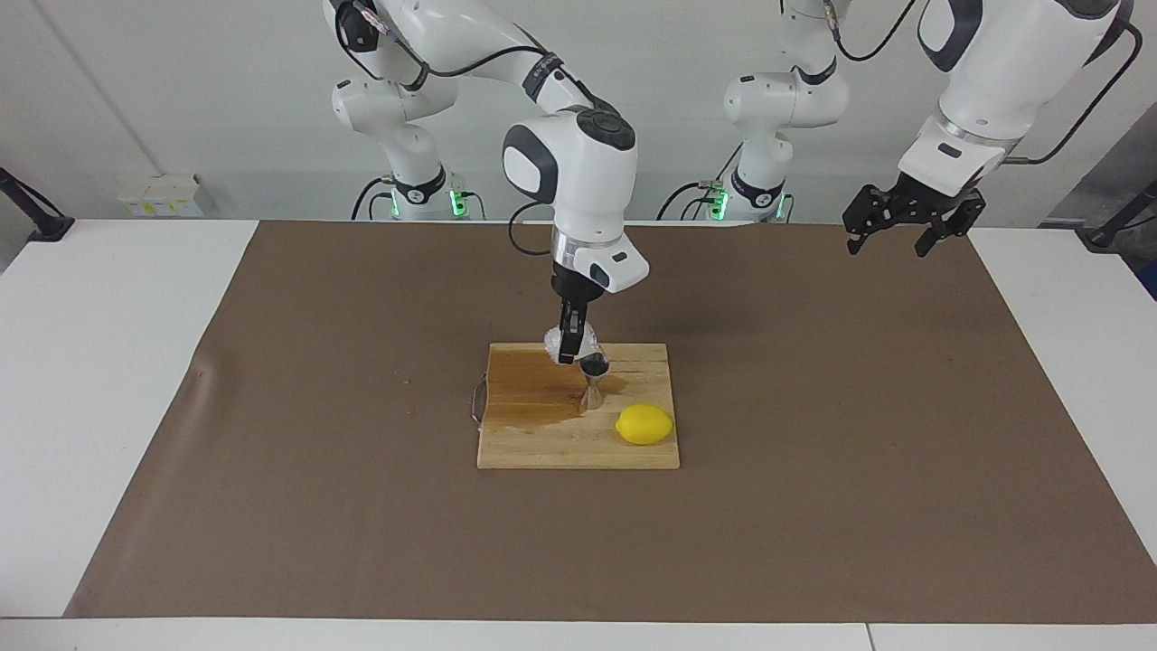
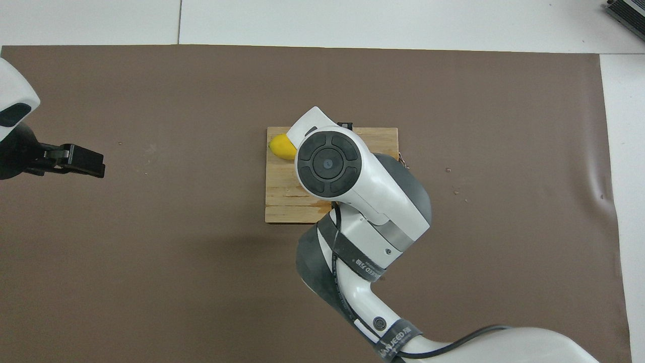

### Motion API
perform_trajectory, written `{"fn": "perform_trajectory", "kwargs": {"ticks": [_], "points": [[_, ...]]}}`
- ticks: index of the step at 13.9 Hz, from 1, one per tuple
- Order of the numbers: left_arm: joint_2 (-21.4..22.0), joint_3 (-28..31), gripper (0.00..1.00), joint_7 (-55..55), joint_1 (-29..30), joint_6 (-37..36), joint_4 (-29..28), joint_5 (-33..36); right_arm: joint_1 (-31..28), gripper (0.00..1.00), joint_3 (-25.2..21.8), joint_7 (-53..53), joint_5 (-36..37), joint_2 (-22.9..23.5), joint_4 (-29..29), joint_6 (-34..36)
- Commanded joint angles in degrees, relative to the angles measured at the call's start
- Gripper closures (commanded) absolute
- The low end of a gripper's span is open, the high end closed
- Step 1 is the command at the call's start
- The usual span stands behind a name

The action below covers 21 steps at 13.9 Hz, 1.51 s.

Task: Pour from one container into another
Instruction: 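Tilt the white cup with the right gripper to pour into the metal cup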

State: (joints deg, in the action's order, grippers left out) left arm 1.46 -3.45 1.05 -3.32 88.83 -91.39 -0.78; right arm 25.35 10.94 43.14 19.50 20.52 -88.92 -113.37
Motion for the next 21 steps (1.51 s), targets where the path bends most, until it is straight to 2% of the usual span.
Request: {"fn": "perform_trajectory", "kwargs": {"ticks": [1, 21], "points": [[1.9, 0.0, 0.0, -0.4, 0.4, 0.7, -2.1, -0.8, 0.9, 0.89, 0.2, -3.0, 3.3, 1.4, 1.8, 1.5], [1.9, 0.0, 0.0, -0.4, 0.4, 0.7, -2.1, -0.8, 0.8, 0.89, 0.2, -3.2, 3.7, 1.6, 2.3, 2.6]]}}
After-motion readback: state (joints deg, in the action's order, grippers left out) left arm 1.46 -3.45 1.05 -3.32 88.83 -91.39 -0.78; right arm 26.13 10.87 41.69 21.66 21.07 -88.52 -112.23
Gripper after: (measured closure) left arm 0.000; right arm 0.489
